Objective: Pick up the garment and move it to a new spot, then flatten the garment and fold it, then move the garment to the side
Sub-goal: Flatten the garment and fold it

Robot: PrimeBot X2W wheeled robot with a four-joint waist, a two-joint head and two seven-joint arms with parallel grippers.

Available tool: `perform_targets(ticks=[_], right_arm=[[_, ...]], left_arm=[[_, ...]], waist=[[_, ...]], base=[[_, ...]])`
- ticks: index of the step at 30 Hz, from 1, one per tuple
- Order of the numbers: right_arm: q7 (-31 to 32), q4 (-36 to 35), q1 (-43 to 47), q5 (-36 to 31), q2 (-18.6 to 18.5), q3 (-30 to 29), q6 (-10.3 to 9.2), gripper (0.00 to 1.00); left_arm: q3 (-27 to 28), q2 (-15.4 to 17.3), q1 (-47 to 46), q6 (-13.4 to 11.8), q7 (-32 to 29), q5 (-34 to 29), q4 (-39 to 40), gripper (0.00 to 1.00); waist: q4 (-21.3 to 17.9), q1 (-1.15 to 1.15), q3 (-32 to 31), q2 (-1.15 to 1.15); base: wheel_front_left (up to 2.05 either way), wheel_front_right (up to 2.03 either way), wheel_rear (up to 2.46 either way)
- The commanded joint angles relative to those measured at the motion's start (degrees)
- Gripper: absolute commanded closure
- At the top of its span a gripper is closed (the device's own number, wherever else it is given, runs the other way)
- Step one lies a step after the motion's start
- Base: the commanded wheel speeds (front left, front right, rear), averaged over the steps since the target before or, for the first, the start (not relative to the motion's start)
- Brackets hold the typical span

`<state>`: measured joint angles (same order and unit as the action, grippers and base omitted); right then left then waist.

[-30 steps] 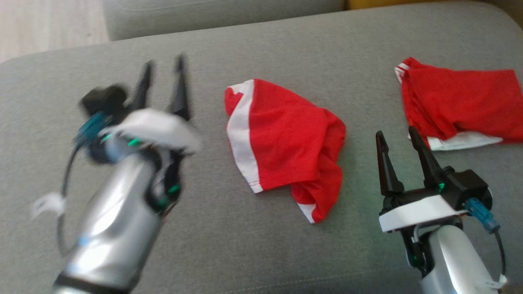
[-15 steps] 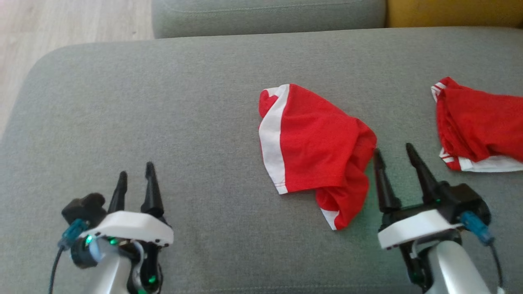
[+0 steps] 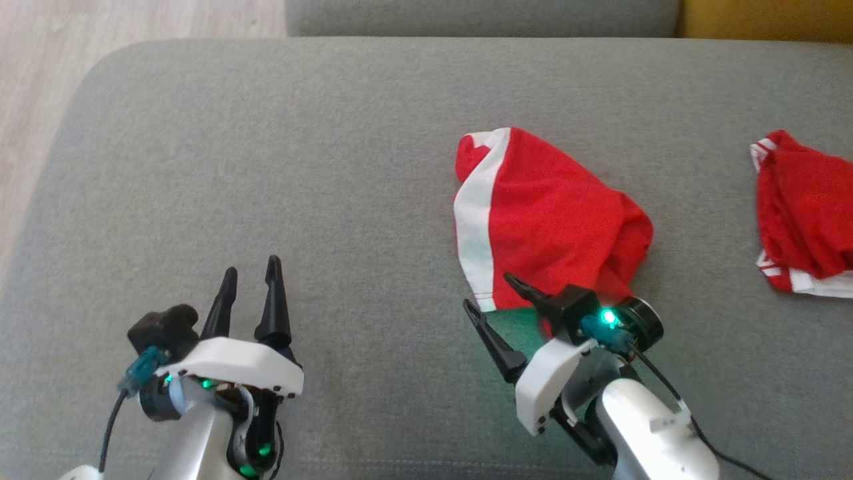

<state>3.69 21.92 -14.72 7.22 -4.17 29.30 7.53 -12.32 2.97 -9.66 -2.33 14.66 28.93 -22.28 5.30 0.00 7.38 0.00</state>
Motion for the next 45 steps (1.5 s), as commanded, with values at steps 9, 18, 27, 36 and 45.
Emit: perform_targets(ticks=[9,18,27,36,45], right_arm=[[2.60,6.99,-5.85,-2.00,0.65,-0.46,-0.04,0.00],[2.92,12.85,-7.92,-2.30,1.16,-1.19,-0.04,0.00],[2.98,16.11,-9.24,0.28,1.27,0.38,-0.04,1.00],[-2.04,15.22,-9.76,-0.28,1.28,-0.26,-0.04,1.00],[-1.30,4.45,-4.62,4.58,-4.37,6.25,-0.04,1.00]], left_arm=[[1.15,-0.07,-3.54,1.03,0.34,0.26,0.57,0.00],[-0.12,-0.08,-3.92,0.29,0.34,1.72,1.04,0.00],[-0.55,-0.09,-4.38,0.03,0.34,2.23,1.08,0.00],[0.59,-0.09,-3.67,-0.20,0.34,2.05,1.00,0.00],[1.92,-0.09,-2.19,0.04,0.34,2.29,1.11,0.00]], waist=[[2.69,0.00,2.10,0.00],[3.41,0.00,2.96,0.00],[3.50,0.00,3.36,0.00],[1.91,0.00,2.22,0.00],[-3.12,0.00,-1.25,0.00]], base=[[0.00,0.00,0.00],[0.00,0.00,0.00],[0.00,0.00,0.00],[0.00,0.00,0.00],[0.00,0.00,0.00]])
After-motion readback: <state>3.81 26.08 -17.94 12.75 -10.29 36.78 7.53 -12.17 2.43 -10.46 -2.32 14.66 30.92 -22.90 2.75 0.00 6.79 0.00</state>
